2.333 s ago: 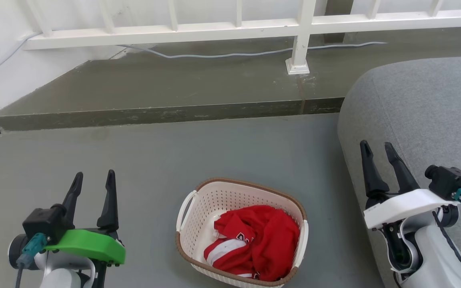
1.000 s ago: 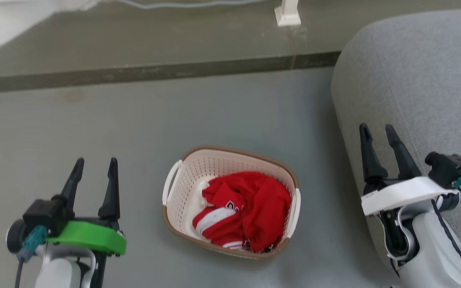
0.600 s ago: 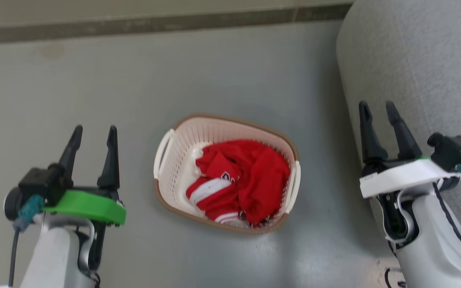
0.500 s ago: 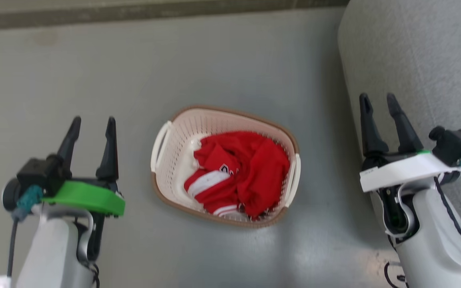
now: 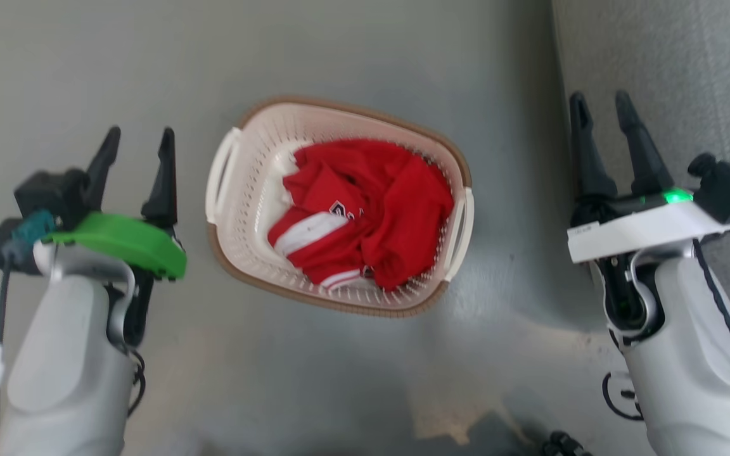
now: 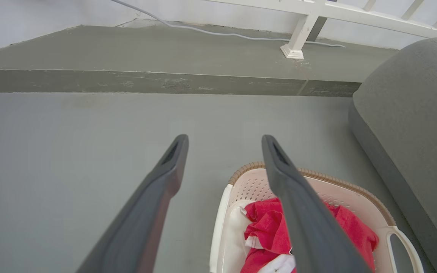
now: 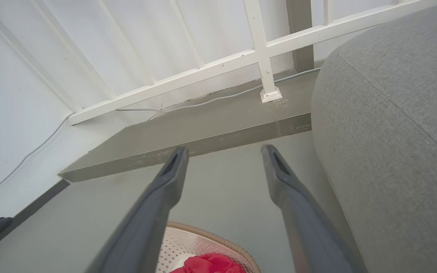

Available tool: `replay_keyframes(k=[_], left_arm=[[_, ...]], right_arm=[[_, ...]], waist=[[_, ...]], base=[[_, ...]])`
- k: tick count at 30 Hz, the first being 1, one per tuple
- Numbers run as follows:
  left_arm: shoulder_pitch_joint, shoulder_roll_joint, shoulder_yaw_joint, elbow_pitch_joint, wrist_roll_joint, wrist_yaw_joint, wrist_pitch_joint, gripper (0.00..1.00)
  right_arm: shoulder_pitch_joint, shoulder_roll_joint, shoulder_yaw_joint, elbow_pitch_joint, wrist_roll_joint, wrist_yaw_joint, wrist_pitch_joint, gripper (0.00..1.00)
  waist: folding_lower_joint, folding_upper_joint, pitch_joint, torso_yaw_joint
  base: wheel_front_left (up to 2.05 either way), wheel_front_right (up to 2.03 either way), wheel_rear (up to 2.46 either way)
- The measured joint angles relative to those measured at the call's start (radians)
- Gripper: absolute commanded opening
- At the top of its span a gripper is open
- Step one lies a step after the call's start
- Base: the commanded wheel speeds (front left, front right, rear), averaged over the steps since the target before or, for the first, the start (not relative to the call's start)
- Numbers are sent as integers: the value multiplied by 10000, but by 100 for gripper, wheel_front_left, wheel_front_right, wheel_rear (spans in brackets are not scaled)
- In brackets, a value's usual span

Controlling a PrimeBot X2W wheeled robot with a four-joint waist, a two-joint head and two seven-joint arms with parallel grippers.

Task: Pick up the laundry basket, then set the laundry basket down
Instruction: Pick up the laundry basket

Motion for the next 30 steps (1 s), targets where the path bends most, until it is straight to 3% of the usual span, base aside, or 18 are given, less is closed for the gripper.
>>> replay_keyframes(k=[14,30], left_arm=[[-1899,238,-957,1778,-690,-2,1139,100],[-3289,1099,-1837,3325,-1141,-2,2410,100]], right_arm=[[-941,46,278,-81,2,96,0,100],[-1530,71,472,-115,441,98,-2,100]], waist=[[1,0,1786,-479],[0,0,3148,-1174]], base=[[0,0,0],[0,0,0]])
